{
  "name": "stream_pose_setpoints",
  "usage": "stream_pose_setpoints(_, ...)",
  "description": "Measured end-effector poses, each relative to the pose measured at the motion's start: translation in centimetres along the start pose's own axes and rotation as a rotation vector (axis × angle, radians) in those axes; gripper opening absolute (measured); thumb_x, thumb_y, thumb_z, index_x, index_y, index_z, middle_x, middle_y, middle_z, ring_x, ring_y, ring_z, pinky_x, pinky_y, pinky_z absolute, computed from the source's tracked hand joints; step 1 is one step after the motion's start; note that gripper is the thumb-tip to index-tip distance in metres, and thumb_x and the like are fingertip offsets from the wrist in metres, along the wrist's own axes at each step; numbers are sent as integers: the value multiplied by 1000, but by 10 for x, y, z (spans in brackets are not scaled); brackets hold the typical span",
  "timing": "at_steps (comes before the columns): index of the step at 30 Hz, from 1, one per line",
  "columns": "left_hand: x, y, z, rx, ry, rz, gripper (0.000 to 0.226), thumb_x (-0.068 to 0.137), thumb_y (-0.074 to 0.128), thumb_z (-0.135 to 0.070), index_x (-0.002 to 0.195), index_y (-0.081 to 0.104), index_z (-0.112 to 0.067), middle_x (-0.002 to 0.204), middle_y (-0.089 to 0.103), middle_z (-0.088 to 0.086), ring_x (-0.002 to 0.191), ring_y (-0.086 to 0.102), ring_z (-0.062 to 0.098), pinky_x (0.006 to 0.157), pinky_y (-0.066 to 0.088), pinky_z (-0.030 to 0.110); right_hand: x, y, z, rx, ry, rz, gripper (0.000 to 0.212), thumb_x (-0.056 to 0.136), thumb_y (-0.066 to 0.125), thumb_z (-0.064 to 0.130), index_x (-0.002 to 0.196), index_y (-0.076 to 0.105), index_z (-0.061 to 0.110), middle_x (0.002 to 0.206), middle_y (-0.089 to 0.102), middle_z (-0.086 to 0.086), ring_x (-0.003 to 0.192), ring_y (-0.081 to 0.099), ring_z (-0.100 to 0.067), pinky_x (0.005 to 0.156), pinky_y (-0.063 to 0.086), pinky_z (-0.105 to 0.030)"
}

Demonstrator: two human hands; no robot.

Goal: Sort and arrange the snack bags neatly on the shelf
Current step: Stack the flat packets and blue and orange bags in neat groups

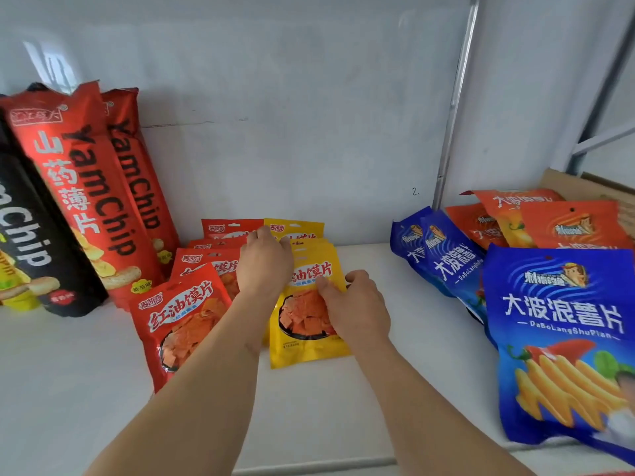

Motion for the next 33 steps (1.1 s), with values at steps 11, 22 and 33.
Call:
stream_pose_setpoints(11, -58, 2, -34, 21, 305, -207, 31, 101, 50, -23, 123, 64, -8, 122, 66, 14, 115, 57, 38, 83, 48, 45, -11, -70, -9, -109, -119, -109, 28, 100, 45, 37, 119, 56, 20, 121, 61, -1, 111, 57, -24, 81, 45, -35)
stream_pose_setpoints(22, -120, 53, -123, -546, 186, 227, 40, 102, 50, -35, 135, 52, -14, 133, 59, 3, 121, 55, 22, 95, 43, 32, -60, -215, -92, -213, -26, -618, 38, 94, 57, 42, 122, 58, 16, 123, 59, -8, 114, 53, -28, 90, 44, -39)
stream_pose_setpoints(33, -120, 122, -174, -980, -345, 481, 13, 99, 58, -31, 94, 61, -20, 103, 73, 9, 97, 70, 30, 92, 57, 49, -49, -229, -168, -360, 99, -482, 87, 79, 59, 69, 143, 34, 17, 135, 47, -10, 122, 50, -27, 82, 48, -35)
Point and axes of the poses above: each hand's wrist, its own x-axis towards the middle knuckle, its own y-axis out of the palm, z = x × y, the point moved 3 cm from there along x, towards the middle knuckle
